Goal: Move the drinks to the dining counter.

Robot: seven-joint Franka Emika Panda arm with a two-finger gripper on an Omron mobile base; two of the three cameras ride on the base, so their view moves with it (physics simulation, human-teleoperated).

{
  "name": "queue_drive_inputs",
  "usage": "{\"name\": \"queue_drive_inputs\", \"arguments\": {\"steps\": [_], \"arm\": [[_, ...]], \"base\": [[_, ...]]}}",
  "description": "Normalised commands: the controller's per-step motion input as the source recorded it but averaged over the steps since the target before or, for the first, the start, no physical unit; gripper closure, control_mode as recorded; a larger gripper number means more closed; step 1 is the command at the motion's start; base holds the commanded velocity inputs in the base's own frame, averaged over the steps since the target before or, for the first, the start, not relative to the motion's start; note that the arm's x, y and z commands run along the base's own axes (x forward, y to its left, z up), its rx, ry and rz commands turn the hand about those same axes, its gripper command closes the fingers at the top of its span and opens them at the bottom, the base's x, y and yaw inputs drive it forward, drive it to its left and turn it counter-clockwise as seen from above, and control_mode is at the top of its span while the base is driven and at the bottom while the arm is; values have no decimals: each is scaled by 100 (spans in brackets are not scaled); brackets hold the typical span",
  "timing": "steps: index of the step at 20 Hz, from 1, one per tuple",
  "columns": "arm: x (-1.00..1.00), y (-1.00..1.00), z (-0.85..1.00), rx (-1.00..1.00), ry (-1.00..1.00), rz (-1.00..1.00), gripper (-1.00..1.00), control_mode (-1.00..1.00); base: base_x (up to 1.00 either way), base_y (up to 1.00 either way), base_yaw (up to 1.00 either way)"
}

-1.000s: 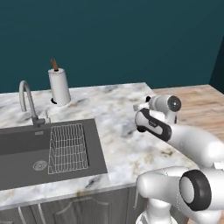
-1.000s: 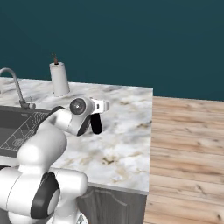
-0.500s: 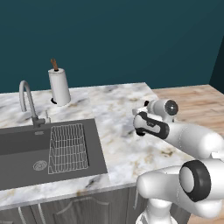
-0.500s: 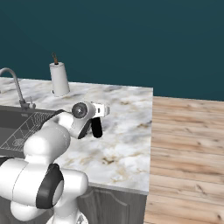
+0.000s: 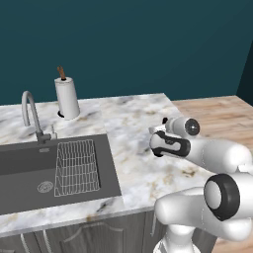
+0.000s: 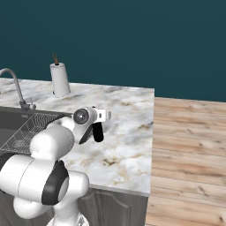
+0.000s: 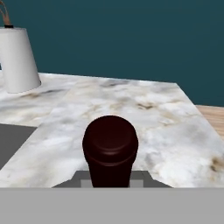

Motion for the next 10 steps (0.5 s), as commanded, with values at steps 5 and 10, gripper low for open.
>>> {"name": "queue_drive_inputs", "arguments": {"steps": [5, 10], "arm": [[1, 0, -21, 0, 0, 0, 100, -100], [0, 0, -12, 0, 1, 0, 100, -100]], "base": [[0, 0, 0], [0, 0, 0]]}}
